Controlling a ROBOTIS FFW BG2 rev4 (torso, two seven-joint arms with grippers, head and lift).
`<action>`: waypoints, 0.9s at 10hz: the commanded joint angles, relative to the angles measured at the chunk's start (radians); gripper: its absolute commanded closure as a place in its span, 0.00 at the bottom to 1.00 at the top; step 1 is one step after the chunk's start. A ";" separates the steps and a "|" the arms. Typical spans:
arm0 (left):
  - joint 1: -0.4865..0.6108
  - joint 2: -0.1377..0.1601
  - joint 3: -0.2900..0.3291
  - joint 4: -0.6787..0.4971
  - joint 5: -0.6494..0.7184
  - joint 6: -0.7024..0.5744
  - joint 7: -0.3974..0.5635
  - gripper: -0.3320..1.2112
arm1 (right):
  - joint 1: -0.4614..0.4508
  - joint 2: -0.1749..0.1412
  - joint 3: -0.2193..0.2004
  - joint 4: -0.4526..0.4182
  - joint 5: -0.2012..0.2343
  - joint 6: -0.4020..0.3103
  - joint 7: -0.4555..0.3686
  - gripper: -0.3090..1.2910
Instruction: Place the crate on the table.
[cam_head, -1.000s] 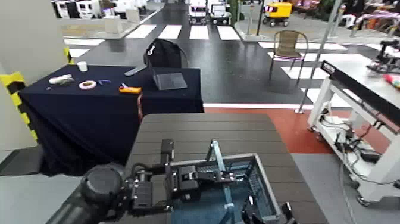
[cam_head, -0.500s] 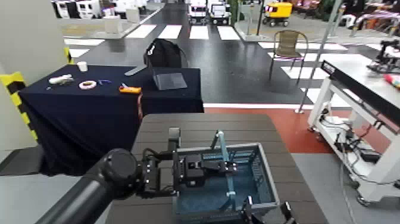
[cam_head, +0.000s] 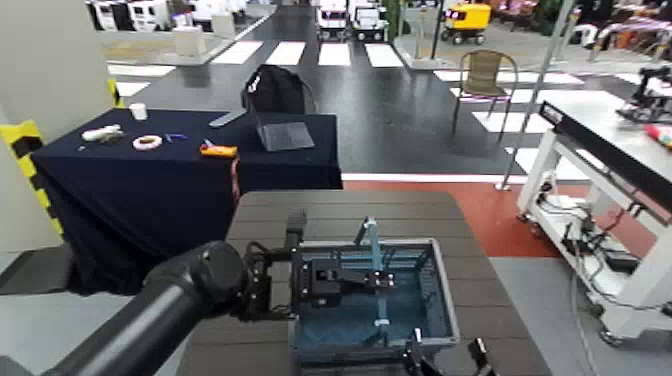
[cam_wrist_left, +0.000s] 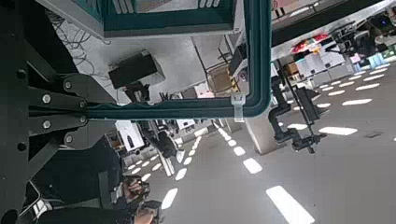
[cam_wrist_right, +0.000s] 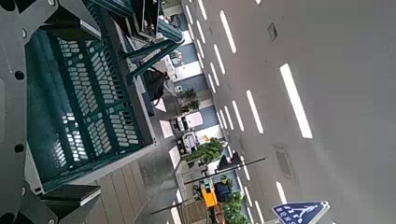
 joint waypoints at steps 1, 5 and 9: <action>-0.013 -0.010 -0.018 0.028 -0.040 -0.034 -0.030 0.95 | -0.002 0.000 0.002 0.000 -0.002 -0.003 0.000 0.28; -0.011 -0.018 -0.031 0.069 -0.040 -0.066 -0.051 0.92 | -0.005 -0.002 0.006 0.002 -0.002 -0.006 0.000 0.28; -0.019 -0.024 -0.044 0.091 -0.040 -0.101 -0.056 0.79 | -0.008 -0.002 0.009 0.005 -0.006 -0.012 0.000 0.28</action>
